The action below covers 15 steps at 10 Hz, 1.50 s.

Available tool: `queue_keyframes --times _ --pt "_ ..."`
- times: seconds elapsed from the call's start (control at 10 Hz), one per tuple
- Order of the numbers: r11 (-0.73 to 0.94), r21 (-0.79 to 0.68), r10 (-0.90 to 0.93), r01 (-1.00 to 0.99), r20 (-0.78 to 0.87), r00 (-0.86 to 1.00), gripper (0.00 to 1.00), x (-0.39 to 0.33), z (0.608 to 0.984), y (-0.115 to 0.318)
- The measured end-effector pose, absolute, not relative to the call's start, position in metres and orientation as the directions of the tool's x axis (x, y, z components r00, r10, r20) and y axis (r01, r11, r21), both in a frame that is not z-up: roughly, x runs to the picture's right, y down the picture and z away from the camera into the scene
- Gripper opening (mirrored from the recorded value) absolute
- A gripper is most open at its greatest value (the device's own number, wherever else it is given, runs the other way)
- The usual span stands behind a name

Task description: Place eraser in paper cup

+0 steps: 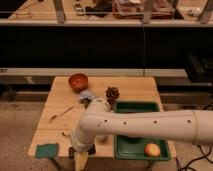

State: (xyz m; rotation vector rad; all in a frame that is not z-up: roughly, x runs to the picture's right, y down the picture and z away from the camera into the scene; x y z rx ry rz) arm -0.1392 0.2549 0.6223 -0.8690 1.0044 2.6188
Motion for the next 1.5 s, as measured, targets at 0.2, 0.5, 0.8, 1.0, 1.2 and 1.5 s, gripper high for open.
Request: queue_keyframes --times 0.2,0.5,0.8,1.0,1.2,1.5 --pt "-0.754 0.549 -0.031 -0.36 -0.578 -0.816 0.8 -0.136 0.634 0.251" --pt "-0.745 0.569 -0.051 -0.348 -0.569 -0.821 0.8 -0.139 0.651 0.255" --pt "-0.736 0.59 -0.071 -0.333 -0.556 -0.828 0.8 -0.144 0.662 0.268" --pt "-0.735 0.601 -0.089 -0.314 -0.545 -0.834 0.8 -0.143 0.669 0.275" --pt "-0.734 0.605 -0.096 -0.308 -0.542 -0.835 0.8 -0.144 0.671 0.277" --pt "-0.737 0.606 -0.109 -0.3 -0.545 -0.831 0.62 -0.145 0.673 0.277"
